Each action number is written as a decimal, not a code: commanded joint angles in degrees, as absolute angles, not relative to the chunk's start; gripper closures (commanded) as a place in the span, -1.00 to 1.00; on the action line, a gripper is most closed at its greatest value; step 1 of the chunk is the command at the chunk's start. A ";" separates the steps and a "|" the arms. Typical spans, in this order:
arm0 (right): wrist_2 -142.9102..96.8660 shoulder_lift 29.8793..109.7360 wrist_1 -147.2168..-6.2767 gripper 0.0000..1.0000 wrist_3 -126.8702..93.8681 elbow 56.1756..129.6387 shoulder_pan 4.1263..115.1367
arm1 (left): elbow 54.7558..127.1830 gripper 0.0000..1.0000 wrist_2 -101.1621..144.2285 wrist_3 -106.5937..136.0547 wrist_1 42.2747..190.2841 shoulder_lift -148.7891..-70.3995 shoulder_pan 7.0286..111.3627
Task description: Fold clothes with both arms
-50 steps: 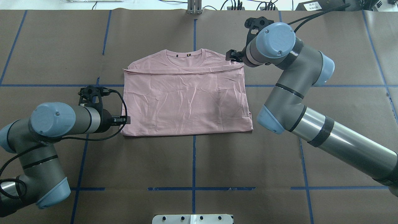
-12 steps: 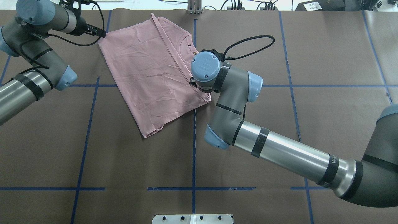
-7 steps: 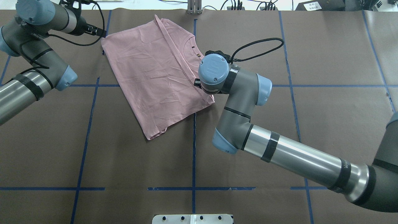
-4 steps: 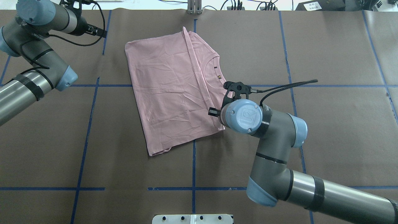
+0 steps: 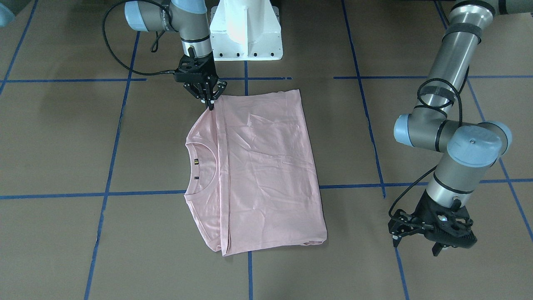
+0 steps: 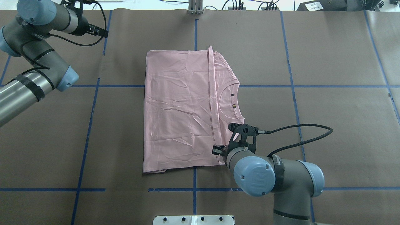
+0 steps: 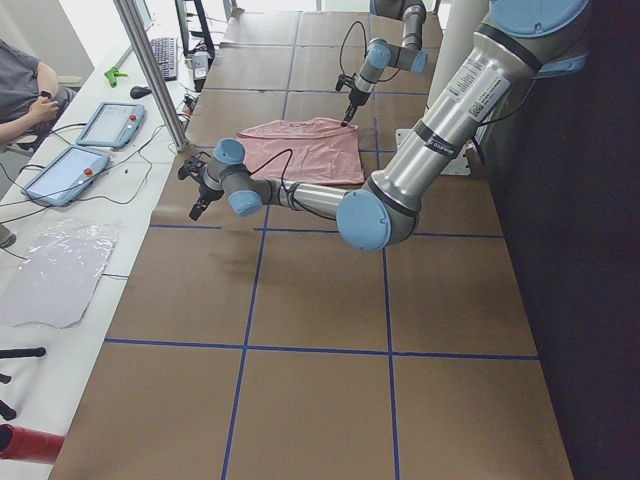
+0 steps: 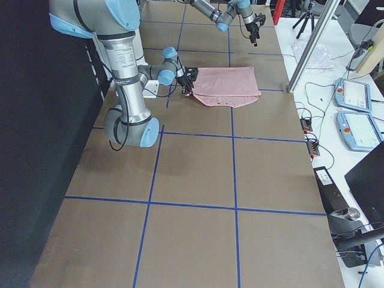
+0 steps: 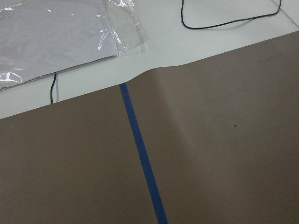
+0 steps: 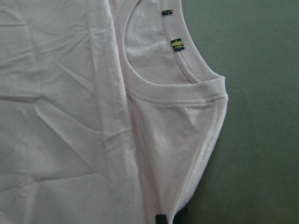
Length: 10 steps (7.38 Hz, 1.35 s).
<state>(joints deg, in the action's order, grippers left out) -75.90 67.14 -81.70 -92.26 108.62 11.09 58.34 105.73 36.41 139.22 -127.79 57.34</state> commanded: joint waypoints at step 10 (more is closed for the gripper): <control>-75.85 67.50 -81.12 -1.00 -89.91 111.45 11.60 | 108.23 -1.00 94.69 76.16 132.15 -98.81 25.10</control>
<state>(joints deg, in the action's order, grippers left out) -75.65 67.59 -81.12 -89.98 111.42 11.26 101.25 98.77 70.94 136.05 -102.44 31.69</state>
